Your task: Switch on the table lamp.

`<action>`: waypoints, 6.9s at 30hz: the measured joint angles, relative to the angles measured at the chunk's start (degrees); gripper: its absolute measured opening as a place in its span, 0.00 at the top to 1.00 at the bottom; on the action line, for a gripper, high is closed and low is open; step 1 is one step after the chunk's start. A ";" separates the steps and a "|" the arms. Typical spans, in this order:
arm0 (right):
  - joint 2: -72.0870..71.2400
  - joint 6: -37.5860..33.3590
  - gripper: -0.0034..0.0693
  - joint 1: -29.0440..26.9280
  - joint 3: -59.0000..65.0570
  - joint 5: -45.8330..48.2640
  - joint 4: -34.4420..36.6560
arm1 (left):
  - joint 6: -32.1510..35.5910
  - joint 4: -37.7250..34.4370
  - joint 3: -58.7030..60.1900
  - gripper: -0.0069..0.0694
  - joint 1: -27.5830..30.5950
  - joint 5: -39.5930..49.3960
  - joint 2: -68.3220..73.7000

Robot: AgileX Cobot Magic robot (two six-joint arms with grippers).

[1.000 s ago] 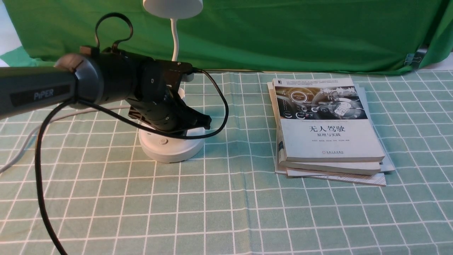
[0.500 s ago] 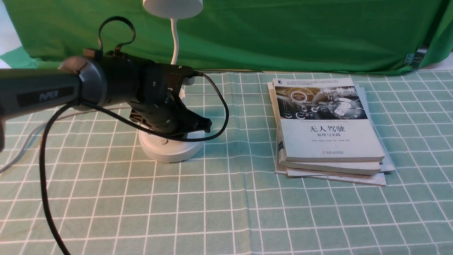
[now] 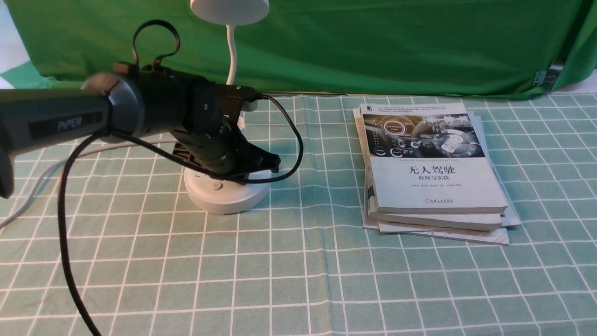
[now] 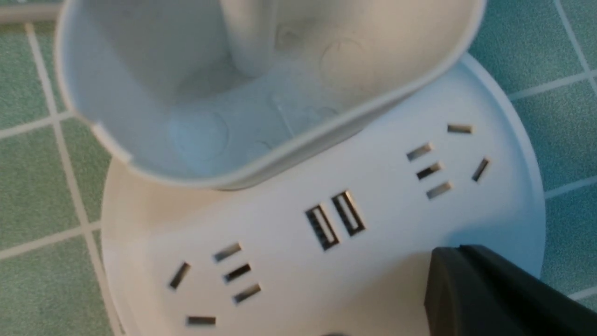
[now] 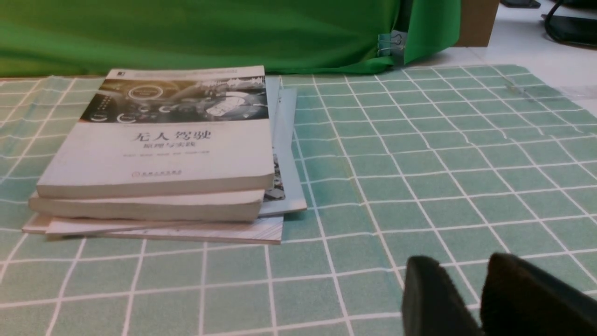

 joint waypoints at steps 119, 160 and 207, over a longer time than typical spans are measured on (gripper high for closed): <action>-0.04 -0.02 0.62 0.00 0.00 0.00 0.02 | 10.26 -5.50 81.53 0.91 22.71 -17.22 -116.83; -0.04 -0.02 0.62 0.00 0.00 0.00 0.02 | 10.04 -5.50 81.53 0.91 22.71 -17.26 -116.83; -0.11 -0.02 0.62 0.00 0.00 0.00 0.02 | 10.48 -5.50 81.53 0.91 22.71 -17.26 -116.83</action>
